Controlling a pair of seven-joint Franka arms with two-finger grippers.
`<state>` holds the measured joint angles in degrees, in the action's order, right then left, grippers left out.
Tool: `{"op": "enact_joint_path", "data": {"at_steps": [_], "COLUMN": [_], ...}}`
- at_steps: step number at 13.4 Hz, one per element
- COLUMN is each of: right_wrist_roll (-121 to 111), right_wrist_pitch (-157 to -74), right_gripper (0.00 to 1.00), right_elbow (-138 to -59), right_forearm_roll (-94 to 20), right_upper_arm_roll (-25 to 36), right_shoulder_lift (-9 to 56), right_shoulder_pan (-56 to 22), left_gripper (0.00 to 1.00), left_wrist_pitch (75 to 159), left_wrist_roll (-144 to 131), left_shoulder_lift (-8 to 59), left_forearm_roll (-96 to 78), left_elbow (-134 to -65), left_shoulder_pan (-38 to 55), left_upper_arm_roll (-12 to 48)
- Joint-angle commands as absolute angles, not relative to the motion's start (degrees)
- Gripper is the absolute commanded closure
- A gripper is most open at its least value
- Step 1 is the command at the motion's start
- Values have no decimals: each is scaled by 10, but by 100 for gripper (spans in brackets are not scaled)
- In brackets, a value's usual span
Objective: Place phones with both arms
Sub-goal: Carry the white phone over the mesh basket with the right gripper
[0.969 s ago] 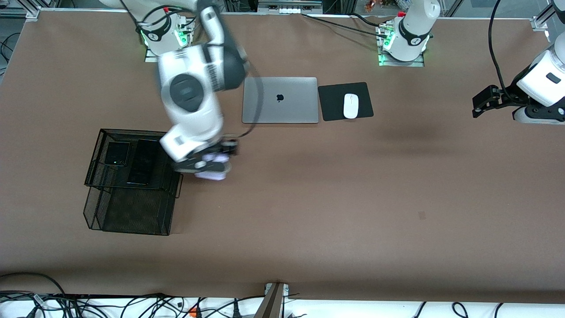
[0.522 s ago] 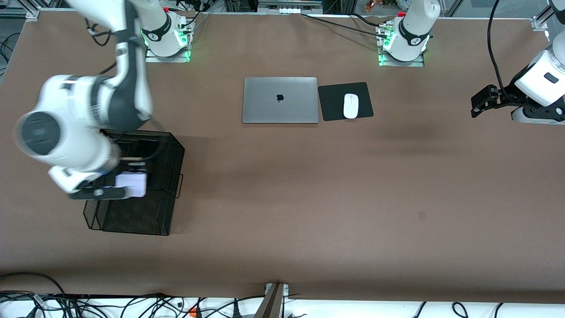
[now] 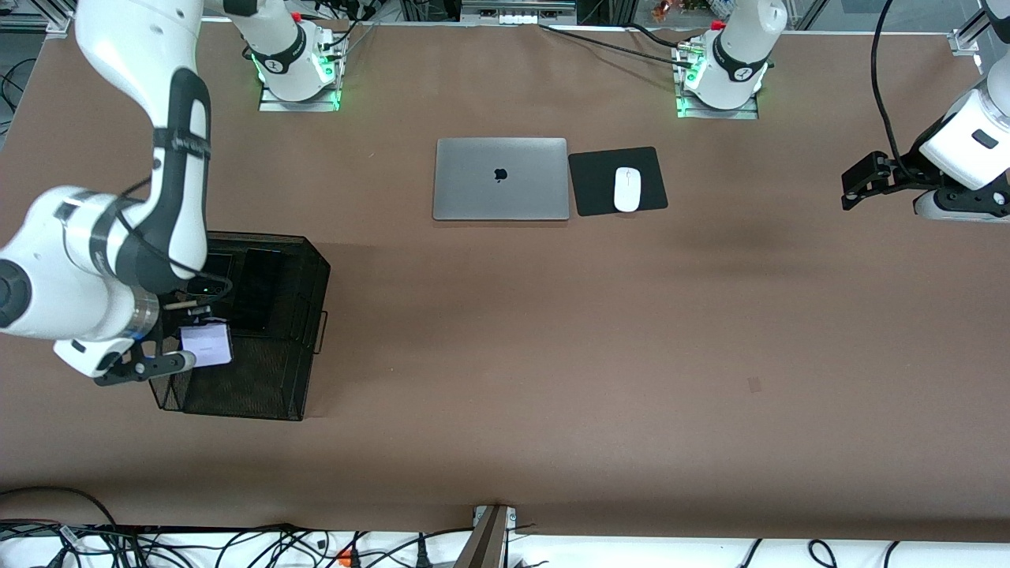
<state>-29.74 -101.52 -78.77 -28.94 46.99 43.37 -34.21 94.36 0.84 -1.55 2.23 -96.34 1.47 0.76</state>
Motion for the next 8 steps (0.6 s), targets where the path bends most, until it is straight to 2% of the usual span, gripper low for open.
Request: {"op": "enact_joint_path", "data": {"at_steps": [1, 3, 5, 8], "right_wrist_roll": [-353, -357, -352, -352], "right_wrist_pitch": [-1034, -1047, -1113, -1167], "right_gripper": [96, 96, 96, 98], "right_elbow": [-777, -760, -760, -760], "right_forearm_roll": [-311, -325, -333, -341], "right_upper_arm_roll": [454, 449, 422, 389], "right_shoulder_lift": [439, 445, 451, 468], "right_shoulder_pan": [-313, -302, -287, -265], "left_gripper": [0, 0, 0, 0], "left_wrist_pitch": [935, 935, 935, 935], "left_wrist_roll": [16, 14, 15, 17], "left_shoulder_lift": [-12, -12, -12, -12], "left_forearm_roll": [28, 29, 28, 28], "left_elbow": [-955, -955, -955, -955], "left_shoulder_pan": [18, 18, 18, 18], "left_upper_arm_roll": [7, 7, 7, 7]}}
